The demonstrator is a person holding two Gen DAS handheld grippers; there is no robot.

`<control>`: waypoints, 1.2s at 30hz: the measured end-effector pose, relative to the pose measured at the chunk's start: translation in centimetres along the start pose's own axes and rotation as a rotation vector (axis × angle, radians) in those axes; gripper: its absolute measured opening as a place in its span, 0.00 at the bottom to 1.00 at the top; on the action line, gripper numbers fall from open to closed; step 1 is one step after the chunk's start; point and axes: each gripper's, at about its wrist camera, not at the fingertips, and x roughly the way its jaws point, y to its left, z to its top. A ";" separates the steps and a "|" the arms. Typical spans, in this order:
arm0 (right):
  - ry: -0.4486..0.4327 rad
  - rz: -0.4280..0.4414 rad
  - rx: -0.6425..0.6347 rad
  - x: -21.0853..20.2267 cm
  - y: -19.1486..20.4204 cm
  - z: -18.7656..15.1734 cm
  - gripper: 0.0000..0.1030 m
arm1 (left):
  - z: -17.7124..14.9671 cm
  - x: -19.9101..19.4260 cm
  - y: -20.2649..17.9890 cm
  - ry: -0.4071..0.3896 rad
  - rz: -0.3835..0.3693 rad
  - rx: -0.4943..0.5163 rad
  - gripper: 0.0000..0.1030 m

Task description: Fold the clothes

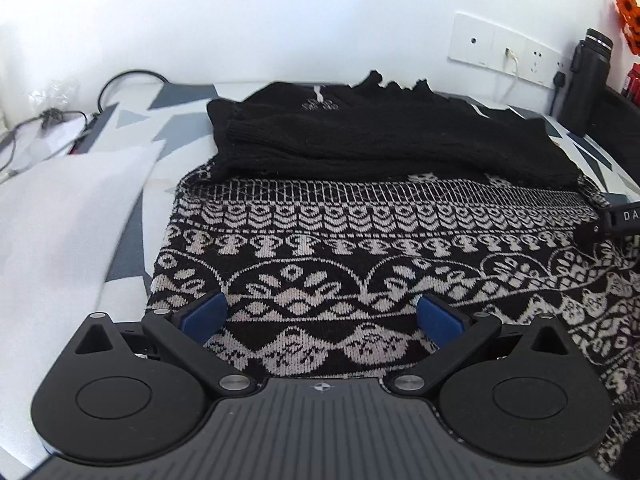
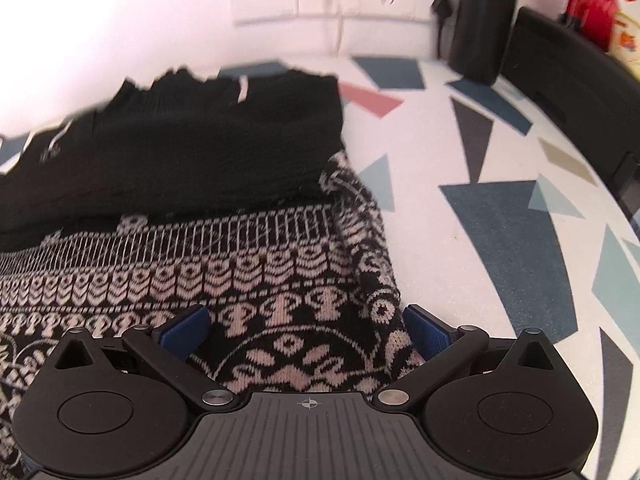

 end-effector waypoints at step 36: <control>-0.196 0.079 0.236 -10.8 -5.8 -16.5 0.99 | -4.2 -6.2 5.0 0.232 -0.064 0.005 1.00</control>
